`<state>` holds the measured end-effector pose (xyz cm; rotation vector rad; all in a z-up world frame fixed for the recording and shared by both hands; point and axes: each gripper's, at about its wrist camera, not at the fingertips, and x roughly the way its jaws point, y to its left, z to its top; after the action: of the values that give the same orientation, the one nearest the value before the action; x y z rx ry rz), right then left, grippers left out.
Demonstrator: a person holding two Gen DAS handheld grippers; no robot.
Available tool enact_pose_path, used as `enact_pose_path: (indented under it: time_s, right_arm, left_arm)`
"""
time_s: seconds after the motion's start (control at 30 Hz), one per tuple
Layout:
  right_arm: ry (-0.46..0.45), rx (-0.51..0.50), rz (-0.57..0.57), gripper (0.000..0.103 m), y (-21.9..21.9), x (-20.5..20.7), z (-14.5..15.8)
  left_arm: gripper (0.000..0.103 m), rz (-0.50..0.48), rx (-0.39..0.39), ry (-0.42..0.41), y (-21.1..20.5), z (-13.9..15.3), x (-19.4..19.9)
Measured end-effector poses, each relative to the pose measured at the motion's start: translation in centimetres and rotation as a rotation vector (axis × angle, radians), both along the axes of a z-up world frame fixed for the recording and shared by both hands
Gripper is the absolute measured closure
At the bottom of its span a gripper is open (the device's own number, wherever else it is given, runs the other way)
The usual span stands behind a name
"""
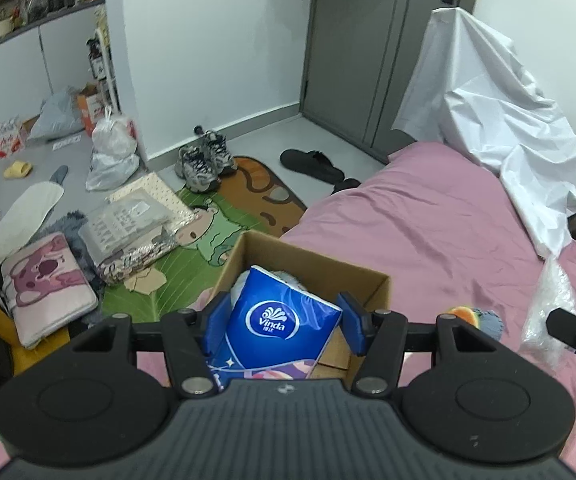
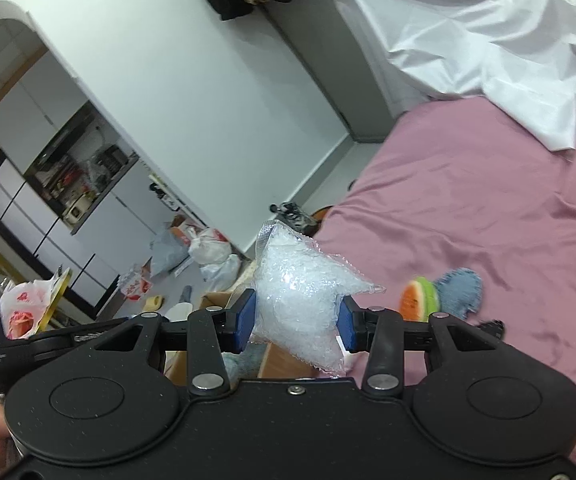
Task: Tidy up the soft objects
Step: 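Drop the tissue pack into the box with the left tool while the right tool drops the bag in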
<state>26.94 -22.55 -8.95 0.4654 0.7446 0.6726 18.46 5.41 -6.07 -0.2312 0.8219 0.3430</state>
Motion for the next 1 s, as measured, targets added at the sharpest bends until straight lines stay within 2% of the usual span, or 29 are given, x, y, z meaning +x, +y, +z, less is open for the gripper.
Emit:
enact_pose_path:
  time_s: [0.57,0.8,0.9,1.0]
  right_arm:
    - [-0.016,-0.081,0.144,0.062,8.3,0.7,-0.7]
    - [-0.014,-0.119,0.193,0.062,11.1,1.0,-1.2]
    - [-0.002,-0.132,0.195,0.061,11.7,1.4,-1.5]
    - [-0.001,-0.146,0.199,0.058,11.8,1.2,-1.6]
  left_arm:
    - [0.045,0.032,-0.128,0.105,4.7,-4.9,0.8]
    - [0.041,0.036,-0.127,0.093,5.8,-4.2,0.5]
    - [0.038,0.038,-0.100,0.096,6.2,-4.0,0.6]
    - [0.030,0.042,-0.078,0.105,6.5,-4.0,0.8]
